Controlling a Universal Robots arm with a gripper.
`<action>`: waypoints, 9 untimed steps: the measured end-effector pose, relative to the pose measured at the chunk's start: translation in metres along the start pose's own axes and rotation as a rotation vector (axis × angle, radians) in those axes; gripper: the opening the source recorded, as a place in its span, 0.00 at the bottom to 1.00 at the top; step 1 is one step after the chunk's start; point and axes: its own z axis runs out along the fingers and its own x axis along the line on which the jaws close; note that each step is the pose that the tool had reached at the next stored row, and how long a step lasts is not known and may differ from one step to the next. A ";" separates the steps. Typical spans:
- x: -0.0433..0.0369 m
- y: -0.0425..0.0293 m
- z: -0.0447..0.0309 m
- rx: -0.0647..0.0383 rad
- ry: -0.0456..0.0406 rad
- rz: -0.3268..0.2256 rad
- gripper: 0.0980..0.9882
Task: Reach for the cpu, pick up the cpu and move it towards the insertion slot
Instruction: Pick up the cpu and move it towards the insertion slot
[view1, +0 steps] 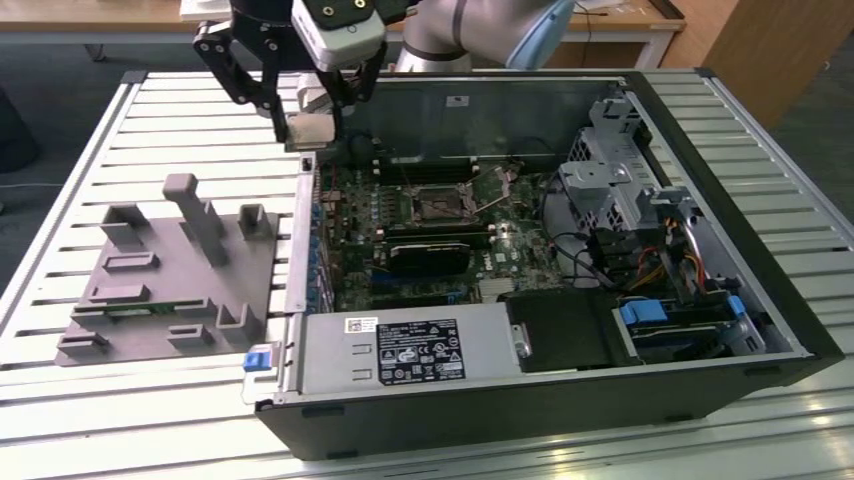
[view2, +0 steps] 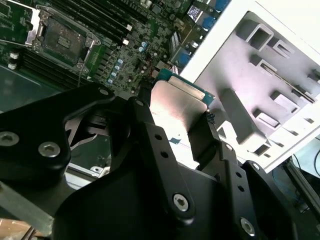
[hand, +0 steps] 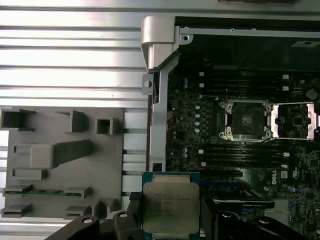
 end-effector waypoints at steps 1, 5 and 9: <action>-0.0012 0.0000 0.0000 0.000 0.0000 0.000 0.50; -0.0053 0.0000 0.0000 0.000 0.0000 0.000 0.50; -0.0090 0.0000 -0.0001 0.000 -0.0001 0.000 0.50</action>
